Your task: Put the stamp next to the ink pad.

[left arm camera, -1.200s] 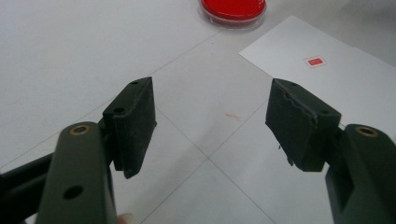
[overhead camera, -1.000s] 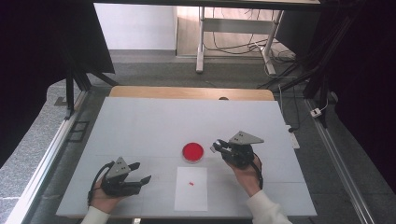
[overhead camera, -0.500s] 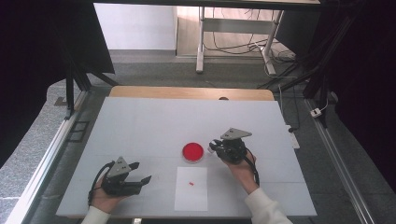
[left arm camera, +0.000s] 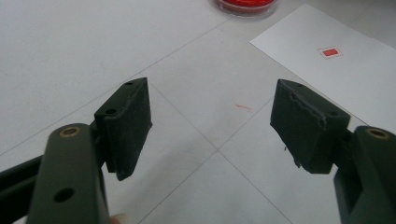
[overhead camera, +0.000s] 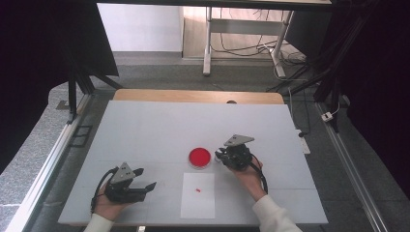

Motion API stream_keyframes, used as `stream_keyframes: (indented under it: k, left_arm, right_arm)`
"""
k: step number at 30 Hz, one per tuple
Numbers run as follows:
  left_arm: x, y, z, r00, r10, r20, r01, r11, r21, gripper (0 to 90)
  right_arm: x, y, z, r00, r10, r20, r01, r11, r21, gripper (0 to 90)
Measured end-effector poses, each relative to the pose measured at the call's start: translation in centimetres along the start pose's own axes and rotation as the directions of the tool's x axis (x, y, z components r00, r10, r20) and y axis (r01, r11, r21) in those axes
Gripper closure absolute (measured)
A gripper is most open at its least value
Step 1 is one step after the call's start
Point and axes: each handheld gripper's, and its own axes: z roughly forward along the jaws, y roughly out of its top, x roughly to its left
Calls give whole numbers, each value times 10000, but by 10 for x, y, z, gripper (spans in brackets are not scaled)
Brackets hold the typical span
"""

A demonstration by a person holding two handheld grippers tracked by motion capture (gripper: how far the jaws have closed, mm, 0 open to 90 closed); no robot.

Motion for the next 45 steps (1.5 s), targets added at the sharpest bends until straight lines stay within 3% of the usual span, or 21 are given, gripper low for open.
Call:
stream_keyframes:
  k: [7,12,20,28,32,45]
  left_arm:
    - [0,0,0,10000,4,-38,-4,10000,2,289]
    - [0,0,0,10000,7,-41,-7,10000,9,289]
    - [0,0,0,10000,15,-39,-15,10000,2,289]
    - [3,0,0,10000,-73,-14,73,10000,-32,289]
    - [4,0,0,9999,-106,6,106,9999,-23,289]
    - [5,0,1,9999,-151,51,151,9999,-9,289]
  right_arm:
    - [0,-1,0,10000,-60,-44,60,10000,26,737]
    - [1,0,2,10000,-67,-26,67,10000,-54,569]
    - [-4,-2,-2,9989,466,-25,-467,9964,-711,435]
    - [-8,-3,-13,9982,503,-338,-545,9893,-1354,407]
    - [-9,-7,-22,9993,279,-247,-315,9860,-1639,402]
    - [-14,-33,-45,9992,227,-337,-283,9835,-1786,385]
